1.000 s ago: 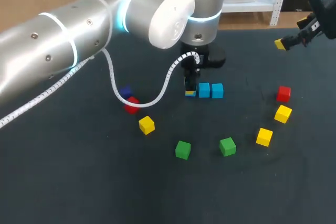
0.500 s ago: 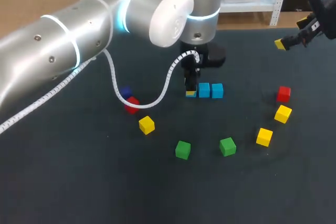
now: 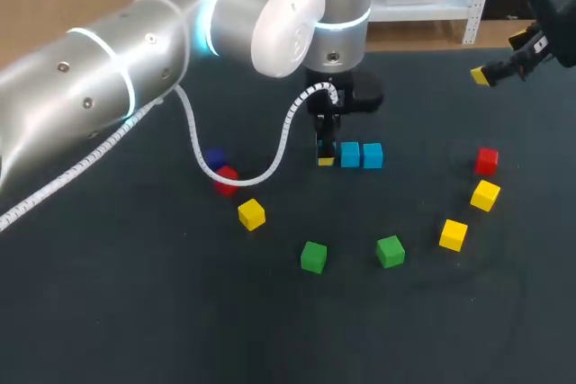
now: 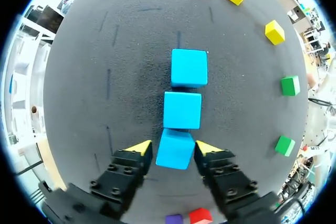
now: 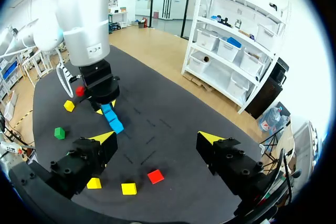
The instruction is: Place the blue cubes, place green cubes on the blue cubes, place the yellow cubes on the green cubes, then place the red cubes on the yellow cubes, and place purple cube on the red cubes.
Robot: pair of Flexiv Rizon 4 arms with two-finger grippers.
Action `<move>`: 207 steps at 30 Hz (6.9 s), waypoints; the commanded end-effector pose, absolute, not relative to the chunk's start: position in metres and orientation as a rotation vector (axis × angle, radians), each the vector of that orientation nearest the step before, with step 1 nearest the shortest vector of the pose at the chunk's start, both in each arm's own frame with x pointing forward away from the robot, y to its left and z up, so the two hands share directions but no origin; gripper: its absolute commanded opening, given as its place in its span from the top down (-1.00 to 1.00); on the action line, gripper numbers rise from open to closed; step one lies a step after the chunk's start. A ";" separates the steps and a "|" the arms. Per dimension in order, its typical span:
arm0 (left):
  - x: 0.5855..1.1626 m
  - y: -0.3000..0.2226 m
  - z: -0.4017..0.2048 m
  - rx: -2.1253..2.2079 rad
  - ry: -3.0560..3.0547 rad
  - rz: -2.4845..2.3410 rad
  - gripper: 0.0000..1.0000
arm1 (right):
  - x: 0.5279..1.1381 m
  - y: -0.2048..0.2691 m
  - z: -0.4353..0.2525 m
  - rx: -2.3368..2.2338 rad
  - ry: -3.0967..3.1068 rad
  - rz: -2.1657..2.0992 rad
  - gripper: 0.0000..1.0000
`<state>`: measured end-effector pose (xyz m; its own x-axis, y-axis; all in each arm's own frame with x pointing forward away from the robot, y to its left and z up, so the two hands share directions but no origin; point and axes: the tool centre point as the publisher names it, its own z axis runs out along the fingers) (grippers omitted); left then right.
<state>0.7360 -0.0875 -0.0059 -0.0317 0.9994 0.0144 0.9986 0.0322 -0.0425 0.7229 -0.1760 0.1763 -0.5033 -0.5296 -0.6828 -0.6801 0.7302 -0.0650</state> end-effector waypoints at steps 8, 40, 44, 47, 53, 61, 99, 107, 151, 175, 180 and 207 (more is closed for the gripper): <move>0.741 -0.088 -0.004 -2.135 -2.244 0.058 -0.73 | 0.723 -0.176 0.177 -0.910 2.226 0.277 -1.00; 0.735 -0.088 0.000 -2.155 -2.233 0.079 0.20 | 0.723 -0.176 0.177 -0.910 2.226 0.277 -1.00; 0.733 -0.089 0.000 -2.157 -2.232 0.080 0.53 | 0.723 -0.176 0.177 -0.910 2.226 0.277 -1.00; 0.731 -0.090 0.000 -2.162 -2.225 0.082 0.76 | 0.723 -0.176 0.177 -0.910 2.226 0.277 -1.00; 0.730 -0.090 0.000 -2.163 -2.221 0.081 0.87 | 0.723 -0.176 0.177 -0.910 2.226 0.277 -1.00; 0.728 -0.090 -0.004 -2.159 -2.218 0.080 0.78 | 0.723 -0.176 0.177 -0.910 2.226 0.277 -1.00; 0.734 -0.092 -0.005 -2.148 -2.270 0.105 0.07 | 0.723 -0.176 0.177 -0.910 2.226 0.277 -1.00; 0.732 -0.092 -0.002 -2.151 -2.272 0.136 -1.00 | 0.723 -0.176 0.177 -0.910 2.226 0.277 -1.00; 0.571 -0.040 0.052 -2.330 -2.292 0.041 -1.00 | 0.723 -0.176 0.177 -0.910 2.226 0.277 -1.00; 0.518 -0.062 0.031 -2.395 -2.080 0.078 -1.00 | 0.723 -0.176 0.177 -0.910 2.226 0.277 -1.00; 0.524 -0.063 0.021 -2.400 -2.059 0.097 -1.00 | 0.723 -0.176 0.177 -0.910 2.226 0.277 -1.00; 0.551 -0.060 0.015 -2.298 -2.148 0.040 1.00 | 0.723 -0.176 0.177 -0.910 2.226 0.277 -1.00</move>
